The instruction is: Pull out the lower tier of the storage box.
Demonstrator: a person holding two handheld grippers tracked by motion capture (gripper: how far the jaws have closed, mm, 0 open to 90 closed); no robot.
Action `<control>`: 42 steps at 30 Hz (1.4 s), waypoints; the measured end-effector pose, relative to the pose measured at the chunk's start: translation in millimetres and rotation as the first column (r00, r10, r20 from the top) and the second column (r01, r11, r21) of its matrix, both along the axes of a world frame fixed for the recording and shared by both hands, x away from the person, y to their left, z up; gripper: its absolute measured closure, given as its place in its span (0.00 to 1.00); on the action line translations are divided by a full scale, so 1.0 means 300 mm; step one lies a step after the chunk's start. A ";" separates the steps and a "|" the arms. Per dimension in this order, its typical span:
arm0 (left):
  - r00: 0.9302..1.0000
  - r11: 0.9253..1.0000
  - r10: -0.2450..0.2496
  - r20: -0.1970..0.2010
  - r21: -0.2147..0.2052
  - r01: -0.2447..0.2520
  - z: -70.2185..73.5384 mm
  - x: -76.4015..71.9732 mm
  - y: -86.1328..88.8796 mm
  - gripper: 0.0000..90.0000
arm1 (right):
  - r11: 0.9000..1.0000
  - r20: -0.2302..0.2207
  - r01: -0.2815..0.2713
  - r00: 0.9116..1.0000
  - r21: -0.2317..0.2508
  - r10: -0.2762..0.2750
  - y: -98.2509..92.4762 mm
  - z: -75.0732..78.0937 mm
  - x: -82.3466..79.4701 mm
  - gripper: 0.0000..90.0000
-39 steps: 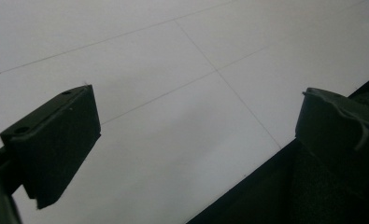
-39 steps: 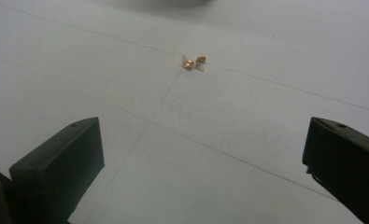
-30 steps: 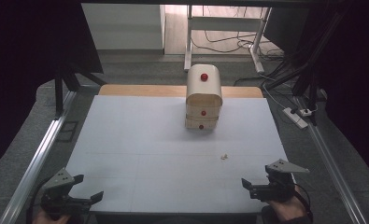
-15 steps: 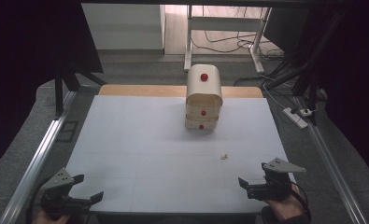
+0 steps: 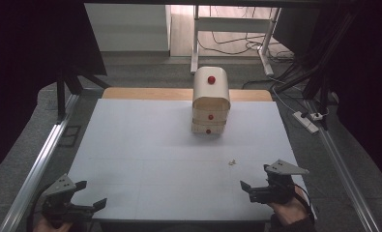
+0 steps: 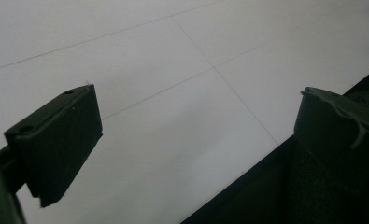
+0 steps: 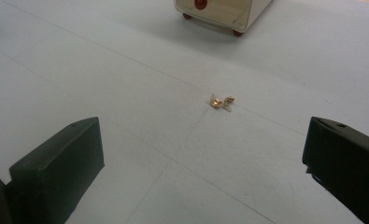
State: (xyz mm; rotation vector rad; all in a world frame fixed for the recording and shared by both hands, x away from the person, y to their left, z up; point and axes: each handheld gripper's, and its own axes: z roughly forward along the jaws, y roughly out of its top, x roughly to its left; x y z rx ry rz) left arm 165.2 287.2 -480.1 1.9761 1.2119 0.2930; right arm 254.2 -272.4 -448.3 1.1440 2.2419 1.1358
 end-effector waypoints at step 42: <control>1.000 1.000 0.004 -0.009 0.003 -0.004 -0.002 0.003 -0.001 0.02 | 0.995 -0.035 -0.096 0.995 -0.004 0.095 0.162 -0.028 0.126 0.00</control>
